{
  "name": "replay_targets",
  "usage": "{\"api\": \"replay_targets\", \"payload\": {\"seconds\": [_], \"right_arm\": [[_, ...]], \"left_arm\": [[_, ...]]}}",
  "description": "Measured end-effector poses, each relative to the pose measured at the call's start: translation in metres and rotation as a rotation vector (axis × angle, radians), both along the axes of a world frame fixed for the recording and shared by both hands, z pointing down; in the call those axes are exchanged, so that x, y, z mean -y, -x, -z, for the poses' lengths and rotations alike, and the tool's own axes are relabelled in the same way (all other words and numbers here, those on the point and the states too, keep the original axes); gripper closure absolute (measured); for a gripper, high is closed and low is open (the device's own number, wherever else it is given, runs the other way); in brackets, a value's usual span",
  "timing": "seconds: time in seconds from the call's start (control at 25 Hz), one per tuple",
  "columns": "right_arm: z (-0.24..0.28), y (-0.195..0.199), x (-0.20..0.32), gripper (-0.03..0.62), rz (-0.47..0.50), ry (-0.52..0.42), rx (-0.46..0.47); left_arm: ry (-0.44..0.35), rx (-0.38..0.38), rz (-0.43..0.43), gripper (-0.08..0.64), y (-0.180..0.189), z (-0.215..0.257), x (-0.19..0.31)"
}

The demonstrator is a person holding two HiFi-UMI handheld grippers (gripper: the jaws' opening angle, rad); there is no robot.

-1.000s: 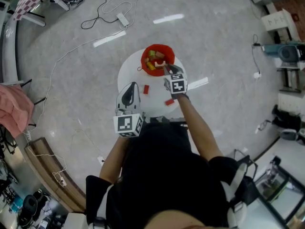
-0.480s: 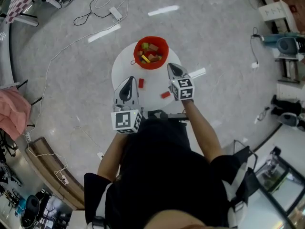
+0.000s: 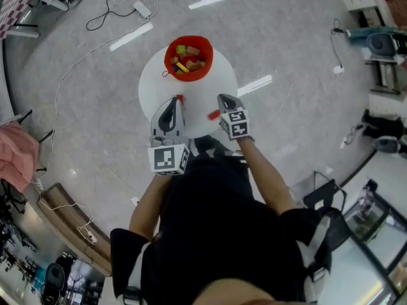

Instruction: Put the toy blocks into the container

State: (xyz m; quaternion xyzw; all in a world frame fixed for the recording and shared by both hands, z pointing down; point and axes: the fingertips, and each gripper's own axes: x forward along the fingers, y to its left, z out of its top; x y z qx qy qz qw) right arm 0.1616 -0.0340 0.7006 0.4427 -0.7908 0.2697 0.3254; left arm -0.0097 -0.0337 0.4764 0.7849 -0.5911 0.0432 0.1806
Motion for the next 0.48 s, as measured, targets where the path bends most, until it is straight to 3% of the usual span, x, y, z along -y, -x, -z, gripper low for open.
{"api": "replay_targets", "payload": {"seconds": [0.2,0.36,0.48], "right_arm": [[-0.025,-0.006,-0.019,0.583,0.023,0.054,-0.014],[-0.048,0.0,-0.042,0.432,0.078,0.18,-0.029],[-0.07,0.004,-0.06,0.385,0.118,0.275,-0.028]], "left_arm": [[0.006,0.002,-0.023,0.561,-0.013,-0.007,-0.004],[0.019,-0.007,-0.032,0.561,-0.02,-0.01,-0.006],[0.026,-0.004,-0.039,0.561,-0.022,-0.013,-0.006]]}}
